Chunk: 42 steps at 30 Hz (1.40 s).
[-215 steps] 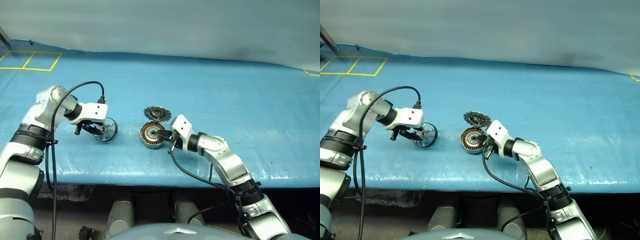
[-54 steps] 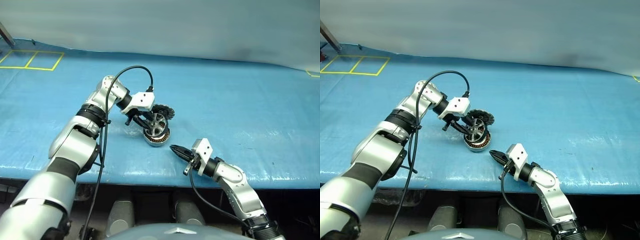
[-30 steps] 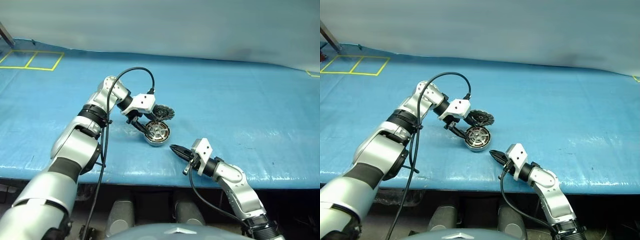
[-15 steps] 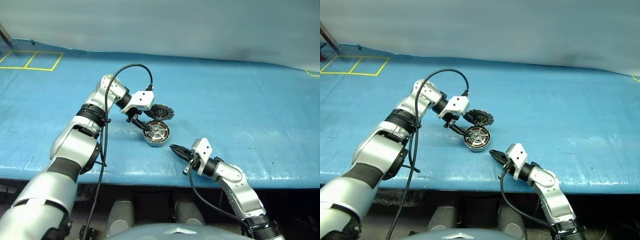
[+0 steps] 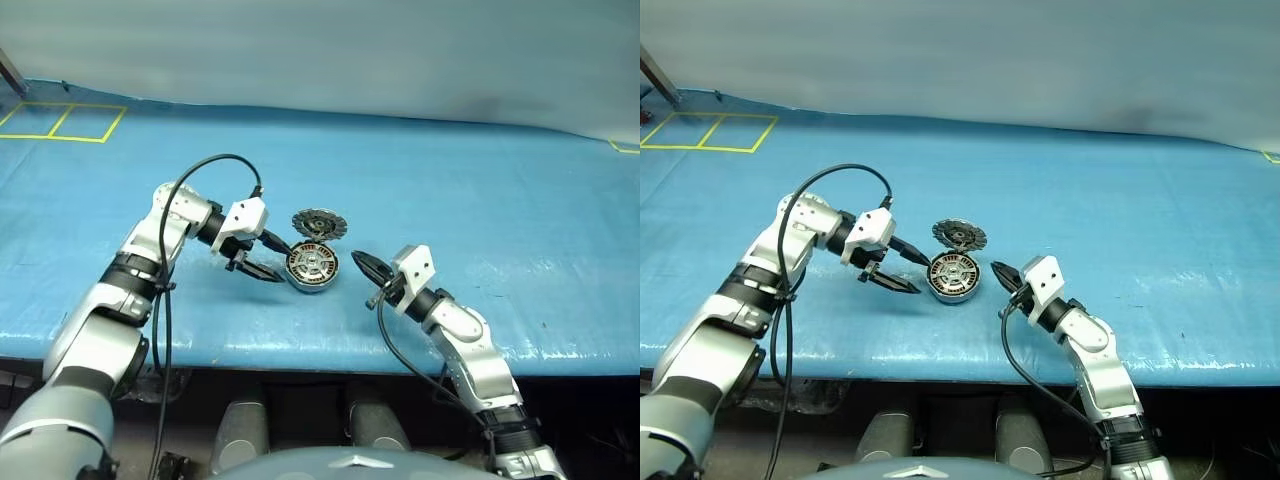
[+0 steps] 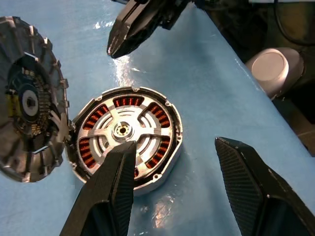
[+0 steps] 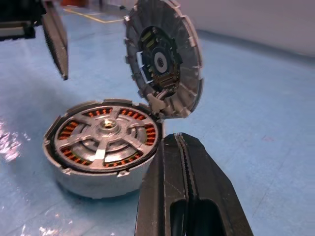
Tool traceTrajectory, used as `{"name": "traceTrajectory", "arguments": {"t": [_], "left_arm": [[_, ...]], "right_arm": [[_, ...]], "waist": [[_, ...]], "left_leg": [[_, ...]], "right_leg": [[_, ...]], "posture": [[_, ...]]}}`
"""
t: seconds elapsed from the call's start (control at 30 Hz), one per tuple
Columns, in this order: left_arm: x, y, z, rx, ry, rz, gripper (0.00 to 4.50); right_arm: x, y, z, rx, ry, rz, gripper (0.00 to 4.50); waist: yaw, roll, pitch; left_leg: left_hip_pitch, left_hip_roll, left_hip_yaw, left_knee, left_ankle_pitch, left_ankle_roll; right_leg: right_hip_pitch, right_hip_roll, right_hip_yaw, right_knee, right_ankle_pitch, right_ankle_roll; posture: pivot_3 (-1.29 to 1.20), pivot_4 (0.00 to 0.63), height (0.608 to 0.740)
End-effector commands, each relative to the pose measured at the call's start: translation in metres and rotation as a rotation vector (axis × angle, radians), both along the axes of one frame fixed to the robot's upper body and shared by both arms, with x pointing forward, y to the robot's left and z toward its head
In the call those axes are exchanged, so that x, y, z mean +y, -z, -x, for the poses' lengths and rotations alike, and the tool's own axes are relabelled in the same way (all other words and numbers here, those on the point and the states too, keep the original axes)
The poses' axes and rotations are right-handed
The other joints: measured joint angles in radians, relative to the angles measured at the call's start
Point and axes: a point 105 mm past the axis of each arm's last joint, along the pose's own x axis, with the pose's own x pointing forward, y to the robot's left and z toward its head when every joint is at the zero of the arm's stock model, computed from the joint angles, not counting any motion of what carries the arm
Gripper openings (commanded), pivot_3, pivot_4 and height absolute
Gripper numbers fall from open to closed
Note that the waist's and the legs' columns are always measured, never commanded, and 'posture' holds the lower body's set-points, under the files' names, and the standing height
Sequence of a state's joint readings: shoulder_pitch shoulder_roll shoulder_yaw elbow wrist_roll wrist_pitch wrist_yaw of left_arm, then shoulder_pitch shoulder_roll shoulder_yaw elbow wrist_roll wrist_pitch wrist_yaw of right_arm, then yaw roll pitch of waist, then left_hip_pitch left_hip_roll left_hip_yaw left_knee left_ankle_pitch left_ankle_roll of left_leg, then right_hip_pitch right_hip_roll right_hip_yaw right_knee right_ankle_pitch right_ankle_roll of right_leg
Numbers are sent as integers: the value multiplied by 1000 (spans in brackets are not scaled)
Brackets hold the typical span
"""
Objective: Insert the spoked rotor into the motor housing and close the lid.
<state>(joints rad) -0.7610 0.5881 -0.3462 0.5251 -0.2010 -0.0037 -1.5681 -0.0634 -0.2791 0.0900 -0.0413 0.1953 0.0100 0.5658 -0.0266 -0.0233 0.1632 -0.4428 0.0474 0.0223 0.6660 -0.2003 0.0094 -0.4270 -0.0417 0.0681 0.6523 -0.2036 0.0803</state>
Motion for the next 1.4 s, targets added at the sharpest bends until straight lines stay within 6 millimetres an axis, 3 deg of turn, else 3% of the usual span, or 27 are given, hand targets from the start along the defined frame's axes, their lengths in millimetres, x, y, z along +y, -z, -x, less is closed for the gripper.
{"name": "traceTrajectory", "arguments": {"t": [0.03, 0.27, 0.43, 0.63, 0.73, 0.97, 1.27, 1.4], "left_arm": [[-3, -17, 0, -56, -53, 124, 2743], [-2, -3, 3, -46, -197, 277, 2743], [-1, 3, 9, -16, -239, 343, 2743], [2, 8, 12, 15, -296, 444, 2743], [8, 14, 11, 96, -341, 443, 2743], [23, 17, 12, 110, -414, 435, 2743], [35, 13, 24, 163, -429, 452, 2743], [35, 11, 25, 170, -428, 459, 2743]], "right_arm": [[-2, -14, -8, -52, 20, 1, 0], [-1, -17, -34, -30, 79, 105, 0], [0, -35, -52, -38, 130, 109, 0], [10, -56, -64, -42, 62, 61, 0], [28, -72, -62, -23, -77, -14, 0], [46, -83, -68, 10, -222, -38, 0], [66, -77, -63, 57, -348, 6, 0], [73, -73, -52, 66, -395, 12, 0]], "waist": [[1, 0, 0], [-1, 0, 0], [-2, 0, 0], [-6, 0, 0], [-10, 0, 0], [-13, 0, 0], [-13, 1, 0], [-12, 1, 0]], "left_leg": [[0, 0, 0, 0, 0, 0], [3, 0, 1, 0, 0, 0], [4, 0, 1, 0, 1, -1], [6, 0, 1, -1, 1, 0], [6, 0, 1, -1, 1, 0], [8, 0, 1, -3, 1, 0], [8, 0, 1, -6, 1, 0], [8, 0, 1, -6, 1, 0]], "right_leg": [[0, 0, 0, 0, 0, 0], [1, 0, 1, 2, 0, -1], [0, 0, 1, 7, -1, -3], [2, 0, 1, 7, -1, -3], [2, 0, 1, 7, -1, -4], [2, 0, 1, 7, -2, -3], [1, 0, 0, 7, -2, -6], [1, 0, 0, 7, -3, -6]], "posture": [[0, 150, 740], [0, 150, 740], [0, 150, 740], [0, 150, 740], [0, 150, 740], [0, 150, 740], [0, 150, 740], [0, 150, 740]]}}
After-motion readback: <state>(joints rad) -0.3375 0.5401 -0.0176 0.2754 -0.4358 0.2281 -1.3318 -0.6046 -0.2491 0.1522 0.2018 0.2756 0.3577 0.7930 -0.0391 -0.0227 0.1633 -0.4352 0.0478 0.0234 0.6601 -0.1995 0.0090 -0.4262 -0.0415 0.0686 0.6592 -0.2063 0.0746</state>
